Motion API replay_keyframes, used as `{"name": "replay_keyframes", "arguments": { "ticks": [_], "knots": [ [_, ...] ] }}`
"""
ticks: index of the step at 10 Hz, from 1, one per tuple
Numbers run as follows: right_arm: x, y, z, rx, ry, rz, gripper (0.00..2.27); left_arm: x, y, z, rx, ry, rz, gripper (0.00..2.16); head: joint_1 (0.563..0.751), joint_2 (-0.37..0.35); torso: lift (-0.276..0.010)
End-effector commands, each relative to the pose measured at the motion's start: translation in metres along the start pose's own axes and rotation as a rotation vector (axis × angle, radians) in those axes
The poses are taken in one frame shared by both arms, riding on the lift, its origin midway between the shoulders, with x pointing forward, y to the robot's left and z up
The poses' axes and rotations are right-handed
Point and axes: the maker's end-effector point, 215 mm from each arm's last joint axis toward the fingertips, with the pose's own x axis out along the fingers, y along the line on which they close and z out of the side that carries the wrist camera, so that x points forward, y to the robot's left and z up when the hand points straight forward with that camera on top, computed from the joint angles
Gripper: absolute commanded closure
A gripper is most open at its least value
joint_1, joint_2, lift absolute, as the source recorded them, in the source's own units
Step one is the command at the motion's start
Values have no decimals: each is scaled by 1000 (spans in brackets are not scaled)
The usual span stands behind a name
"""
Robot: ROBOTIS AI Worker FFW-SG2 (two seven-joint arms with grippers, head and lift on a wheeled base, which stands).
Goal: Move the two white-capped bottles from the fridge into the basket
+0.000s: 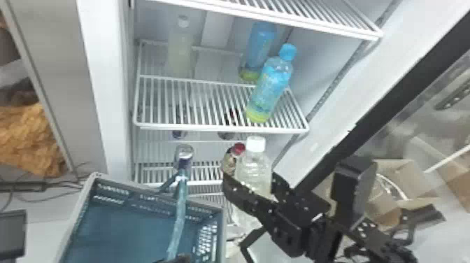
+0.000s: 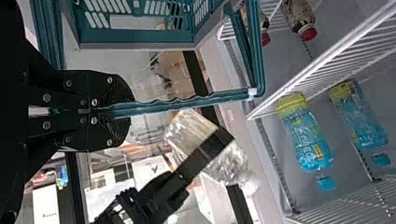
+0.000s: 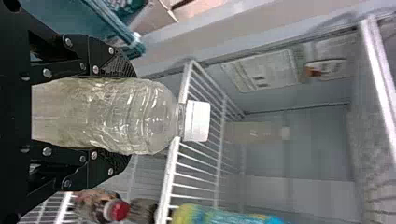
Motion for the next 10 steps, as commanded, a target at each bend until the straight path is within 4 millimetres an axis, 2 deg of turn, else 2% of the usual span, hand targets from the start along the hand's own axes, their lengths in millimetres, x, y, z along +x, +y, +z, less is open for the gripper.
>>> {"name": "replay_keyframes", "arguments": {
  "ticks": [1, 2, 5, 7, 9, 10],
  "knots": [
    [2, 2, -15, 12, 54, 11, 960, 0, 0, 0, 2, 0, 1, 1194, 695, -350, 0],
    [3, 4, -29, 29, 103, 18, 960, 0, 1, 0, 3, 1, 2, 1194, 695, -350, 0],
    [4, 7, -48, 49, 175, 34, 960, 0, 1, 1, 3, 0, 5, 1194, 695, -350, 0],
    [18, 23, -70, 67, 255, 123, 960, -1, 2, 0, 3, 2, 7, 1194, 695, -350, 0],
    [26, 26, -78, 72, 287, 152, 961, 0, 3, -1, 0, 5, 8, 1194, 695, -350, 0],
    [36, 29, -83, 80, 302, 188, 960, -1, 3, 0, 0, 3, 8, 1194, 695, -350, 0]
  ]
}}
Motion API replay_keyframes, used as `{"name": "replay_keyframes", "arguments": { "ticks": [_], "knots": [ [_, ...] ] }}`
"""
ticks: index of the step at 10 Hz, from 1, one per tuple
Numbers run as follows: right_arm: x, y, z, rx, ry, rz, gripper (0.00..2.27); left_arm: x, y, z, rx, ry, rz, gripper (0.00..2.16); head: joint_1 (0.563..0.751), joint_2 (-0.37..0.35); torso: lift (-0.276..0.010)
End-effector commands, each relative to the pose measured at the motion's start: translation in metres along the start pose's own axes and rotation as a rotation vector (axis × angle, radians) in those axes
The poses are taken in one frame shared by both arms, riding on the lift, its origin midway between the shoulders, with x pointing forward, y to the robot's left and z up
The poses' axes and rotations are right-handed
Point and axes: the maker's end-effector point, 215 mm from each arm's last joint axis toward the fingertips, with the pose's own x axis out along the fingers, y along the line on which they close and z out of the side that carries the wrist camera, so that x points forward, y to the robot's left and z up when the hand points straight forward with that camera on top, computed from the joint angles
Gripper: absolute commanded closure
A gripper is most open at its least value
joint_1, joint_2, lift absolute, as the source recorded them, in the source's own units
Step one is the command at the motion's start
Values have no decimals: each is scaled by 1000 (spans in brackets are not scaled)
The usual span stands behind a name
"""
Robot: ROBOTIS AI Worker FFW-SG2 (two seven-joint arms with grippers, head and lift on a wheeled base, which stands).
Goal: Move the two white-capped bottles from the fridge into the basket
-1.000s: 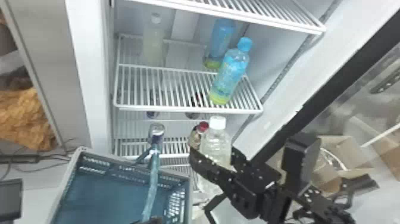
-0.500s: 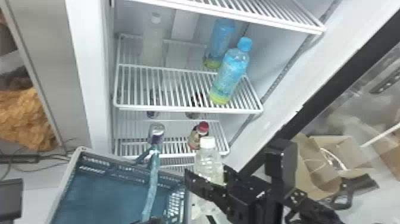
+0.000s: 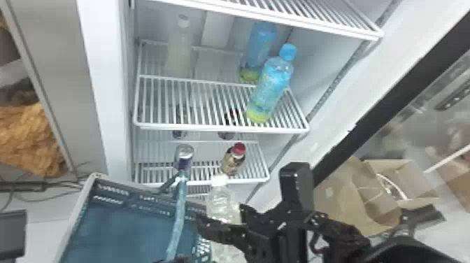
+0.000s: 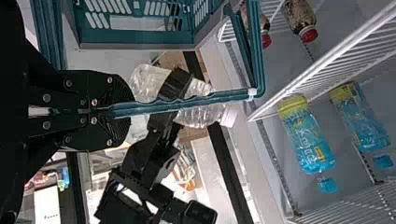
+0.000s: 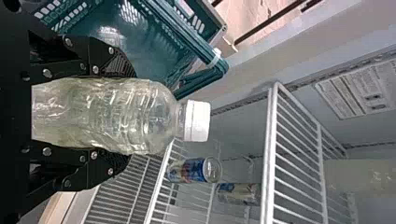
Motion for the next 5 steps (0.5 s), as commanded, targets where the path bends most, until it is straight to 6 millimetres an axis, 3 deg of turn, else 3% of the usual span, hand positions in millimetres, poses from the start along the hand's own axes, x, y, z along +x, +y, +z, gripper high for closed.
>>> {"name": "replay_keyframes", "arguments": {
  "ticks": [1, 3, 5],
  "knots": [
    [19, 2, -4, 5, 24, 52, 961, 0, 1, 0, 0, -1, 3, 1194, 695, -347, 0],
    [44, 9, -8, 13, 57, 144, 960, 0, 1, 1, 0, -3, 3, 1194, 695, -311, 0],
    [52, 12, -10, 14, 72, 178, 874, 0, 1, 1, 0, -3, 3, 1194, 695, -261, 0]
  ]
}}
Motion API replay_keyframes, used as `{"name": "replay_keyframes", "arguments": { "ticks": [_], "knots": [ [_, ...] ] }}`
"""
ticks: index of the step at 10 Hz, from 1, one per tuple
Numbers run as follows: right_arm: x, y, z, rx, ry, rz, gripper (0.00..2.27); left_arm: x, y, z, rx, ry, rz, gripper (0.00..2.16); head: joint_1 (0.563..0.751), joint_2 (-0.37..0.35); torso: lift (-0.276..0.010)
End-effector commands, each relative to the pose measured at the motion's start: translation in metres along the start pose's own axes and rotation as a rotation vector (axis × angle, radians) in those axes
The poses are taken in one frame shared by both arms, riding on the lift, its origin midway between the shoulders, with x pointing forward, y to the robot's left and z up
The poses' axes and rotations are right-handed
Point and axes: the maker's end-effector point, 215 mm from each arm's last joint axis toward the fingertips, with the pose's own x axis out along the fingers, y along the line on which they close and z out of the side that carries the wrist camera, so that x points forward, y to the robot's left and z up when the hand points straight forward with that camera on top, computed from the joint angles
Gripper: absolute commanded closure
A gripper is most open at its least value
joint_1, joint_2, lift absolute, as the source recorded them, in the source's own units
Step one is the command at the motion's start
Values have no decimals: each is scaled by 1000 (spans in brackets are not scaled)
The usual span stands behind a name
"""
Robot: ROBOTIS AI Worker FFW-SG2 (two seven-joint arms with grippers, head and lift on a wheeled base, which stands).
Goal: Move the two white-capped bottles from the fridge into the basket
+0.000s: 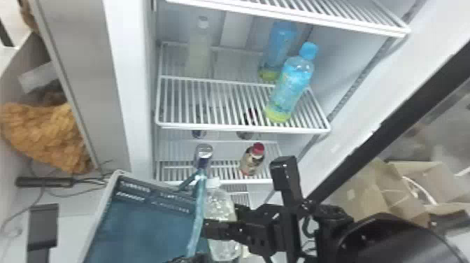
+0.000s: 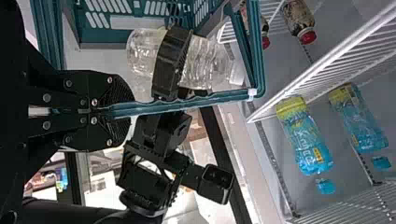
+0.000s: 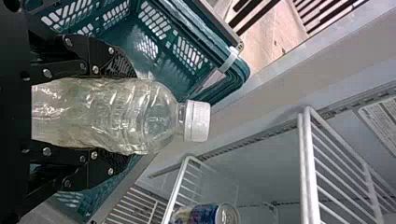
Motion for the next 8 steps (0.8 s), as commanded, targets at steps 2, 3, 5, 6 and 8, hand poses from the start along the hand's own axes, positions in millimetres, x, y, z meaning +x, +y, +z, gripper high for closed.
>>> {"name": "replay_keyframes", "arguments": {
  "ticks": [2, 3, 5, 6, 8],
  "knots": [
    [1, -2, 2, -5, -3, -3, 265, 0, 0, 0, 0, 0, 0, 1194, 695, -249, 0],
    [0, -3, 4, -10, -11, -4, 98, 0, 0, 1, 0, -4, -1, 1194, 695, -249, 0],
    [-1, -2, 8, -18, -28, -4, 105, 0, 0, 1, 1, -2, 0, 1194, 695, -249, 0],
    [-5, -2, 18, -42, -66, -13, 105, 0, -1, 1, 0, -3, -2, 1194, 695, -248, 0],
    [-30, -8, 50, -116, -180, -100, 110, 0, -2, 1, -3, -5, -6, 1194, 695, -248, 0]
  ]
}}
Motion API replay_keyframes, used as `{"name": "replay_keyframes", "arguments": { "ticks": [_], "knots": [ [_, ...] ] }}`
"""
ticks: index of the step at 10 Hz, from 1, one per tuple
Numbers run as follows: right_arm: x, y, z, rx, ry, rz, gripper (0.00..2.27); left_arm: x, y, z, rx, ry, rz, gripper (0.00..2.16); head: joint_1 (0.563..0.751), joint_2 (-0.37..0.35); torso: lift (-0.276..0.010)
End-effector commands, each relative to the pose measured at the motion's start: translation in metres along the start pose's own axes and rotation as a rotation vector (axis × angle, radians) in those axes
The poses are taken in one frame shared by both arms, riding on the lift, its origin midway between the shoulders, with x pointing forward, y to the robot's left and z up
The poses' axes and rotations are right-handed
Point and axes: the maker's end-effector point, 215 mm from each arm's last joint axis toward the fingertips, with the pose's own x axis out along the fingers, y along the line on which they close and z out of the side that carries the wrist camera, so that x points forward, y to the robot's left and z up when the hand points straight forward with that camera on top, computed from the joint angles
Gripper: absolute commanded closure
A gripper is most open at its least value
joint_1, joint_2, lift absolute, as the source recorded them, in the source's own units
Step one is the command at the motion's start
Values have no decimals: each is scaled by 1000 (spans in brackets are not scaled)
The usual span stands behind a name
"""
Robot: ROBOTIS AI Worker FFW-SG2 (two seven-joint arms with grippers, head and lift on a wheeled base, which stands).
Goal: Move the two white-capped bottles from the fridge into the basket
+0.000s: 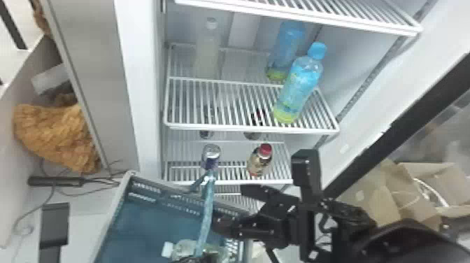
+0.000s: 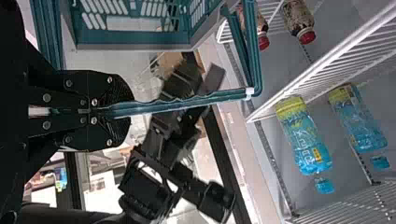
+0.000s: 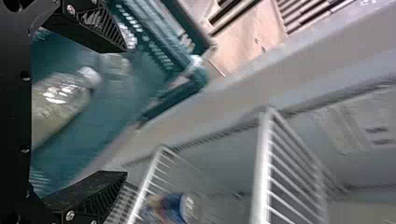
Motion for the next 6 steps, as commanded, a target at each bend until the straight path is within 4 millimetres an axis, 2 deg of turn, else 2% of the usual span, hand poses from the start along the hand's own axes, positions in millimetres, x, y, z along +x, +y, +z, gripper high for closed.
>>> {"name": "replay_keyframes", "arguments": {
  "ticks": [1, 2, 4, 5, 6],
  "knots": [
    [-24, -5, 39, -77, -129, -83, 110, 0, 0, 1, -1, -3, 0, 1194, 695, -259, 0],
    [-41, -11, 64, -113, -226, -145, 105, 0, 0, 0, 0, -1, -1, 1194, 695, -274, 0],
    [-66, -25, 97, -158, -365, -235, 104, 0, 0, 0, 0, -1, -1, 1194, 695, -310, 0],
    [-66, -30, 111, -182, -413, -250, 99, 0, 0, 0, -1, 0, -1, 1194, 695, -319, 0],
    [-57, -37, 121, -196, -455, -256, 78, 1, 2, -1, -3, 4, 3, 1194, 695, -330, 0]
  ]
}}
